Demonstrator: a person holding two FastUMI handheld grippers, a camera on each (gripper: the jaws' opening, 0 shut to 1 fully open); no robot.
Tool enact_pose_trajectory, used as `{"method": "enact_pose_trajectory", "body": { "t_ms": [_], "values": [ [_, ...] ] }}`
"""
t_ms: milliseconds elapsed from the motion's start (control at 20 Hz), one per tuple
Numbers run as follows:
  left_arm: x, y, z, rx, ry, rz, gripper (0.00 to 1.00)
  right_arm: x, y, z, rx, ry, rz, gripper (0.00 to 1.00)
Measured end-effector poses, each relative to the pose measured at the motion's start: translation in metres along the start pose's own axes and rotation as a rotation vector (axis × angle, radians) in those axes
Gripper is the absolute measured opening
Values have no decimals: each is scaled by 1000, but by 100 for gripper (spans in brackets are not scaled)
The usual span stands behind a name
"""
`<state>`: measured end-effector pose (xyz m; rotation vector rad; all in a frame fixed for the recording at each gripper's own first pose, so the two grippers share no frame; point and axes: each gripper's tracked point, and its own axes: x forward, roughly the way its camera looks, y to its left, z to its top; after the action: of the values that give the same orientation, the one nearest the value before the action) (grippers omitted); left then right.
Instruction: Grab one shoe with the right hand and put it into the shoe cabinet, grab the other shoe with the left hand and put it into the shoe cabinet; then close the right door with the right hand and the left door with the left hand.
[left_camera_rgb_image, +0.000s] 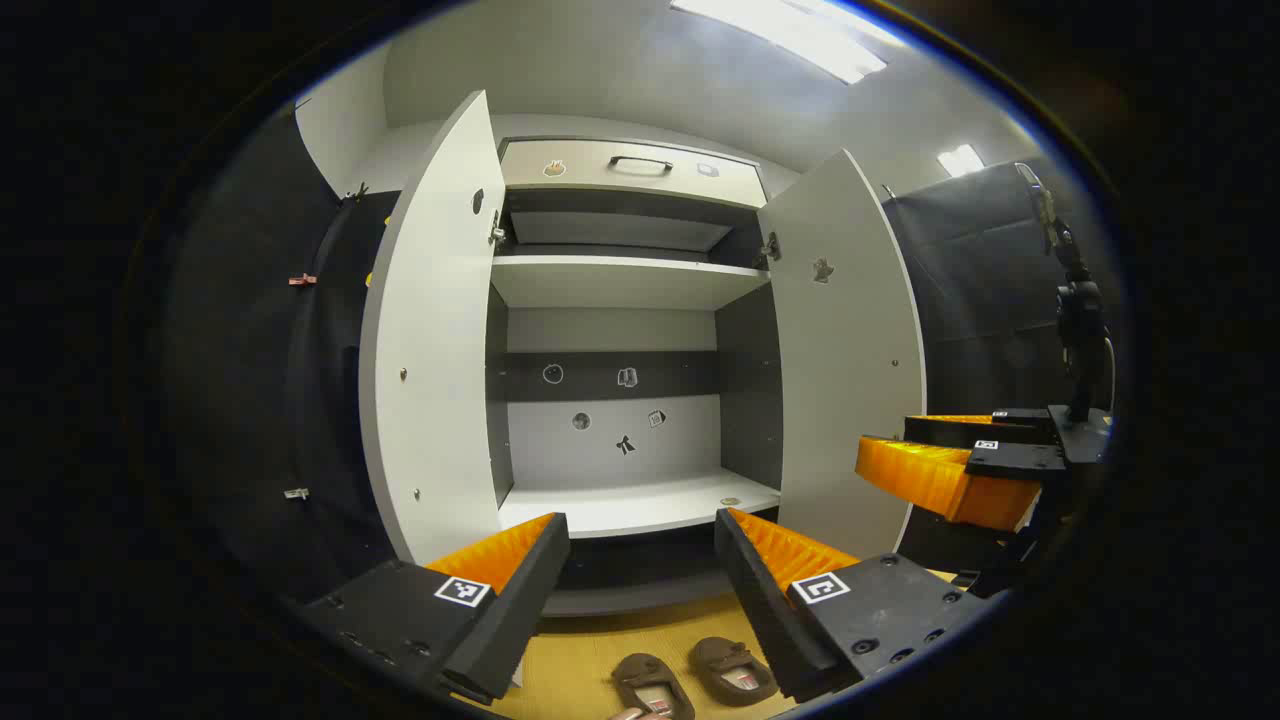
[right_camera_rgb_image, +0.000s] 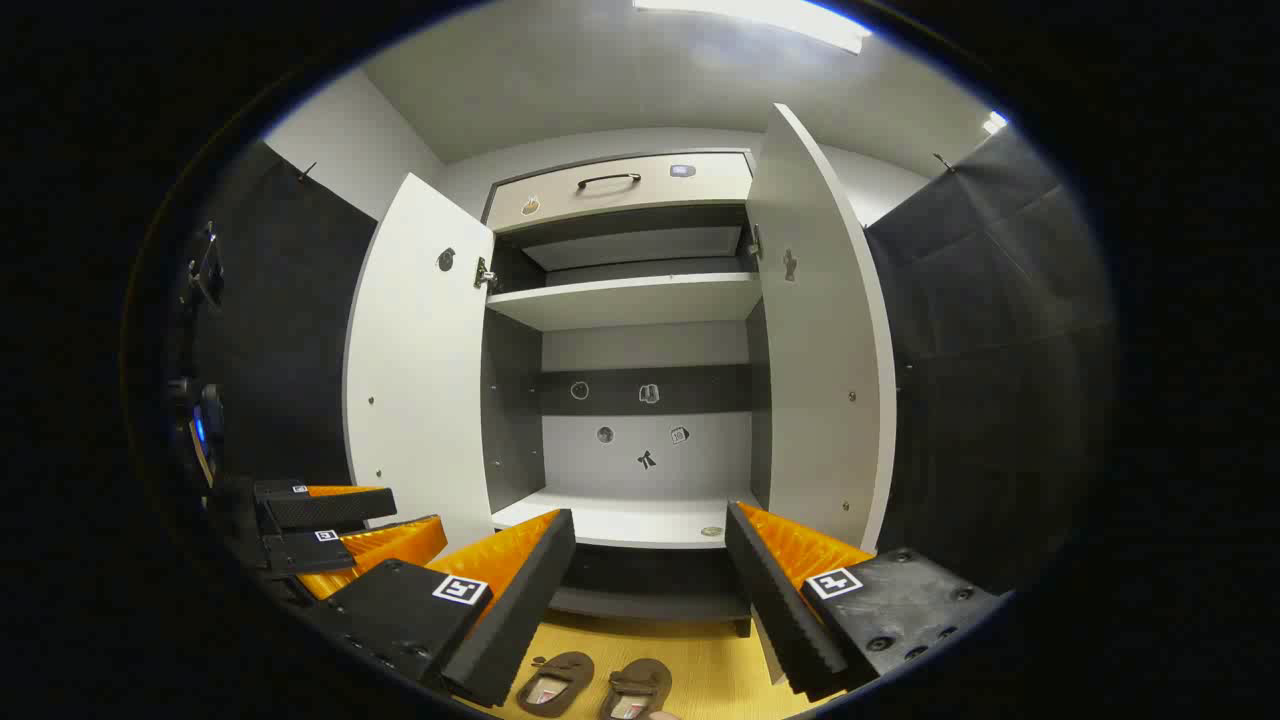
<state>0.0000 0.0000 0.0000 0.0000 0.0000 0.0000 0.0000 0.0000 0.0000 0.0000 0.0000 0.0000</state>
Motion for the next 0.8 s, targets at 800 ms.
{"method": "enact_pose_trajectory", "body": {
  "t_ms": [800],
  "values": [
    [0, 4, 2, 23, -7, -6, 94, 0, 2, 1, 11, 1, -7, 99]
  ]
}}
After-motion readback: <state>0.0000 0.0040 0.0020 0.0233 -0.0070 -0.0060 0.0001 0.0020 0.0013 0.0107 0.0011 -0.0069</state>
